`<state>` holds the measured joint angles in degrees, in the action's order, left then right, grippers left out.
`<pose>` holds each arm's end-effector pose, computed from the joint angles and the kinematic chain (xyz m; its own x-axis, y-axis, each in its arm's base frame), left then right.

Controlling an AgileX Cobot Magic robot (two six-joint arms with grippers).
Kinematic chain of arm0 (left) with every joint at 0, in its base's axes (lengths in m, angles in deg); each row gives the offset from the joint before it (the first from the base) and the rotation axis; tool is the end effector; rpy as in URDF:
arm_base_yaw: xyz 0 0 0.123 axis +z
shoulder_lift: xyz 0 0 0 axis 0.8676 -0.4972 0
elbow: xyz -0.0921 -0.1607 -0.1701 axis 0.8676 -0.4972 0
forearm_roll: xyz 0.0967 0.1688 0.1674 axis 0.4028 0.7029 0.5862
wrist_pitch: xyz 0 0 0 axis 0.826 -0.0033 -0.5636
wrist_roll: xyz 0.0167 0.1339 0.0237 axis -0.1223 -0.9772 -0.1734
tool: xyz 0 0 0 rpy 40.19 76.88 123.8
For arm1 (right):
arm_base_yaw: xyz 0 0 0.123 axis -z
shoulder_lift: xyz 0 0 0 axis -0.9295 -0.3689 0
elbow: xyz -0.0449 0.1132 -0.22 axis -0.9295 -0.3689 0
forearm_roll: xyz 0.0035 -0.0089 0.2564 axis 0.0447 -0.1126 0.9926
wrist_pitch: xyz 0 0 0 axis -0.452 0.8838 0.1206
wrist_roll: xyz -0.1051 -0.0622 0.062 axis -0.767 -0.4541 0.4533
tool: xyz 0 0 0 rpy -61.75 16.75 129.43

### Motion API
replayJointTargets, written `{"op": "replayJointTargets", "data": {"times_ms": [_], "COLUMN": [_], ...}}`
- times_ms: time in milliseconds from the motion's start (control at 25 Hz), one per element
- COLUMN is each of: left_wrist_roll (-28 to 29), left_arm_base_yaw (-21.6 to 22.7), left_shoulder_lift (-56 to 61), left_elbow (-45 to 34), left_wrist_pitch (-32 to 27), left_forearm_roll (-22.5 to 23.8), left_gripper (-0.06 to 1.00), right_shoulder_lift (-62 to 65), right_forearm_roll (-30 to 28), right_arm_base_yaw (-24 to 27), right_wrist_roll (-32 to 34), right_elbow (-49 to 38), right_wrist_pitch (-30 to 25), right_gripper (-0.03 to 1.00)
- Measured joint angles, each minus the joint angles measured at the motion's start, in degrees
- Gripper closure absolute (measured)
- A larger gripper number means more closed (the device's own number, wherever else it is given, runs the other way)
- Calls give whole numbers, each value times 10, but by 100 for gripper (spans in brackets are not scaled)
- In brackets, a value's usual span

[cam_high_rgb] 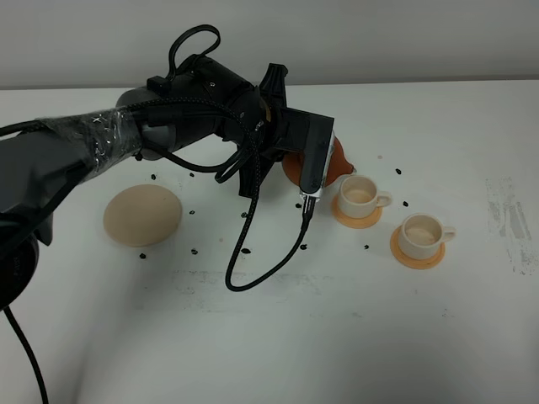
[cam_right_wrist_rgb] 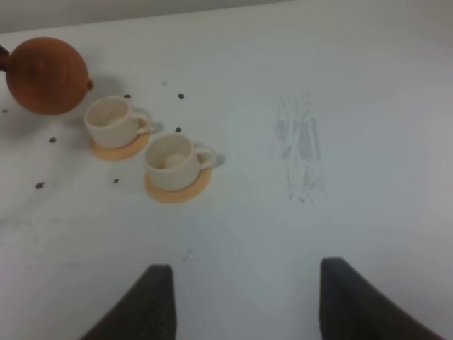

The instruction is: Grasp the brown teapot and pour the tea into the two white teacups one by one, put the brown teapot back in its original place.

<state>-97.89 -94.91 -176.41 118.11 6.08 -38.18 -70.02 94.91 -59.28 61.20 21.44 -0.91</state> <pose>0.4212 -0.2841 0.1230 0.3873 0.9148 -0.1145 0.7309 -0.2290 0.6429 0.0719 0.0106 0.2607 -0.4661 0.1188 -0.8767 0.0375 0.9927 0.1146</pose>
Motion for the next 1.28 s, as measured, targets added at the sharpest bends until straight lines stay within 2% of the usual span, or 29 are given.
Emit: {"op": "replayJointTargets", "data": {"times_ms": [760,1120,1280], "left_wrist_roll": [-1,-28,-31], "left_arm_base_yaw": [-12,-16,-16], "left_shoulder_lift": [0,0,0], "left_elbow": [0,0,0], "left_wrist_pitch": [4,4,6], "left_forearm_roll": [48,52,68], "left_gripper": [86,86,86], "right_shoulder_lift": [0,0,0], "right_forearm_roll": [0,0,0], "right_arm_base_yaw": [0,0,0], "right_wrist_roll": [0,0,0], "right_elbow": [0,0,0], "right_wrist_pitch": [0,0,0], "right_gripper": [52,52,52]}}
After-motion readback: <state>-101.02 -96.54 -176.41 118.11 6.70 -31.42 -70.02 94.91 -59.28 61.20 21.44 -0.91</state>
